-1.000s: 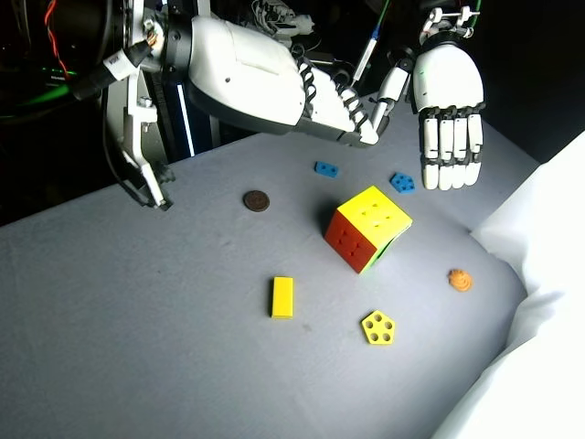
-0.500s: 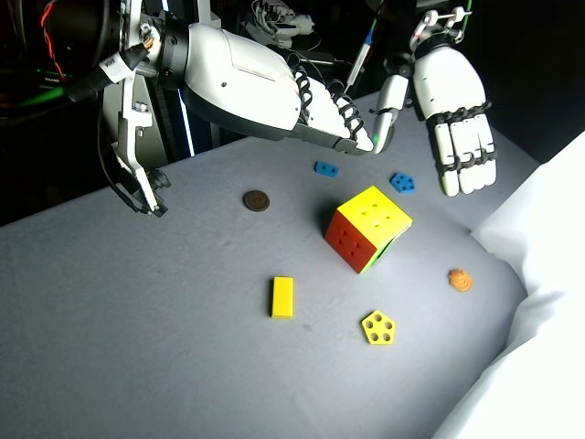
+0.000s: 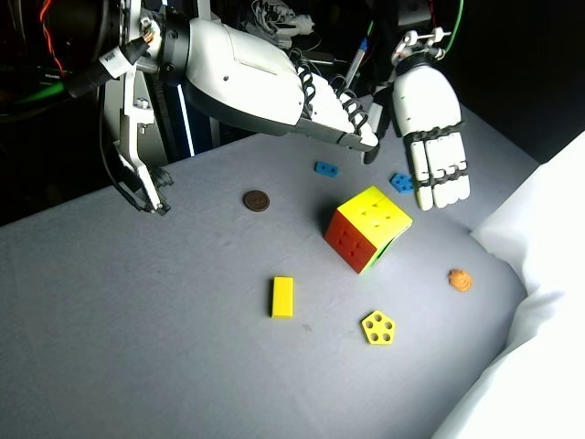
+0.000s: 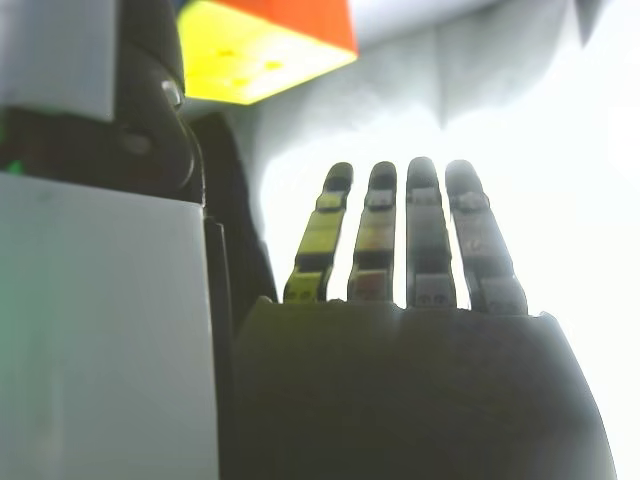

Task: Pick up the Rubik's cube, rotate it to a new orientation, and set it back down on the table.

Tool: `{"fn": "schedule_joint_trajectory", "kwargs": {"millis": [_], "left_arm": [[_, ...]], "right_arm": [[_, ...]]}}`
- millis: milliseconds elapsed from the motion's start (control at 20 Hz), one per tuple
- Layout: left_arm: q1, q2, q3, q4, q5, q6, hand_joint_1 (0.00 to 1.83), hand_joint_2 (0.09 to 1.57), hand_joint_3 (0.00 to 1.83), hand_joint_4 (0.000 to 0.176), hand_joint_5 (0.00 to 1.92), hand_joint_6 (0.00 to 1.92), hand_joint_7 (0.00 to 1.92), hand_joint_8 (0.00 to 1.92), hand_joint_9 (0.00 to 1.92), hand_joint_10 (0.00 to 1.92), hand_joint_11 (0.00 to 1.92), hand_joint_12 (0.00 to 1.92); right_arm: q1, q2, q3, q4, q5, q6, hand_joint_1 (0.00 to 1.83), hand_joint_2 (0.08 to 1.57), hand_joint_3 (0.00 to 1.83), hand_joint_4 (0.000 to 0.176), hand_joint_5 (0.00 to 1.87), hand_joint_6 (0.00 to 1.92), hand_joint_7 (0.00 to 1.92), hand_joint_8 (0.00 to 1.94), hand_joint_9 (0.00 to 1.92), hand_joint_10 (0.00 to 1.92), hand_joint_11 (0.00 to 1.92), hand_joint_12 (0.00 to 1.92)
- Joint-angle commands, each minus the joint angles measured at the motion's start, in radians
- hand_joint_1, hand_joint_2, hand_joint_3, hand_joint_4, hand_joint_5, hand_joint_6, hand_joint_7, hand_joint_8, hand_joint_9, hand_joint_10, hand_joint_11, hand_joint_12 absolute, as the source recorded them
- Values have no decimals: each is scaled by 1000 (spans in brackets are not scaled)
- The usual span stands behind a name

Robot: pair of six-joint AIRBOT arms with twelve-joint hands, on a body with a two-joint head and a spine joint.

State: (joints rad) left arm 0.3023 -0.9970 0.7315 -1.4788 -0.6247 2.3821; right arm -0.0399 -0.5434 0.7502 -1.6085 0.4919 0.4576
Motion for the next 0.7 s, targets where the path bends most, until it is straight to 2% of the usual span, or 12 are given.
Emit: {"fn": "schedule_joint_trajectory", "kwargs": {"millis": [0,300,350,650], "left_arm": [[-16,0,5,31,-63,11,952,944,0,0,2,0,0,0,0,0,0,0],[-35,-72,40,-57,-106,22,945,948,0,0,0,0,0,0,0,0,7,3],[-38,-79,43,-63,-109,22,892,971,3,0,0,0,0,0,0,0,8,4],[-45,-117,62,-81,-131,22,859,1003,13,0,0,0,0,0,0,0,10,5]], "right_arm": [[16,4,-2,56,5,9,0,1248,12,0,2,1,18,6,0,0,0,0],[21,4,-1,31,29,72,0,1254,12,0,9,4,28,9,7,3,0,0],[21,4,-1,30,30,73,0,1253,11,0,18,8,28,8,2,0,0,0],[22,4,-1,14,28,73,0,1252,7,0,1,0,6,2,0,0,0,0]]}}
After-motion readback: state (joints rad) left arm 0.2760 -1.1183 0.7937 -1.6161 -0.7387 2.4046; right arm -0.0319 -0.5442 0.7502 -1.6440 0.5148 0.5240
